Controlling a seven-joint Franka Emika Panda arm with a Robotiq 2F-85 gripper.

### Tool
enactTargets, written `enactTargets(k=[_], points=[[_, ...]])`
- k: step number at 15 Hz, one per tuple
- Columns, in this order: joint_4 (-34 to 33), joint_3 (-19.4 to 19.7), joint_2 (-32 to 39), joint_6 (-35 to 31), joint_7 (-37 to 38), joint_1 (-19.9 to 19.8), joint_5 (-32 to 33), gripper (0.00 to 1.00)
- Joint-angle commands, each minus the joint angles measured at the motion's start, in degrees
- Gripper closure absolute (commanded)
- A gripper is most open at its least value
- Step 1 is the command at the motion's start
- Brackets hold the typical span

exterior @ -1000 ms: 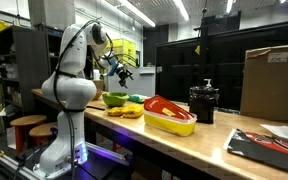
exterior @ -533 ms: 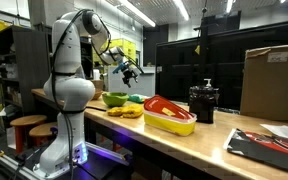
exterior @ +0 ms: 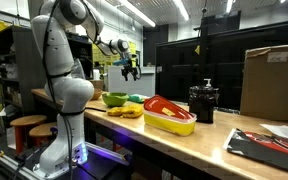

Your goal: Pour the contents from the red pot into the green bowl

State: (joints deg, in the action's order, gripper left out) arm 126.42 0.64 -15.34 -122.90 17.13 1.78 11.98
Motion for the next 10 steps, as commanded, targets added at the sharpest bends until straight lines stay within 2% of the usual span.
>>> enactTargets(k=[1,3,5,6,10], points=[[4.64,2.99,-9.22,0.96,-9.63,-0.05,-13.36,0.00],[4.40,4.99,-12.11,5.24,-13.32,0.23,-21.02,0.00],[2.84,6.29,-13.42,13.37,-13.61,-0.53,-26.15,0.00],[2.53,4.11,-10.90,8.96,-12.78,-1.57,-23.06,0.00],[2.54,4.09,-11.45,9.83,-12.88,-1.92,-23.58,0.00]])
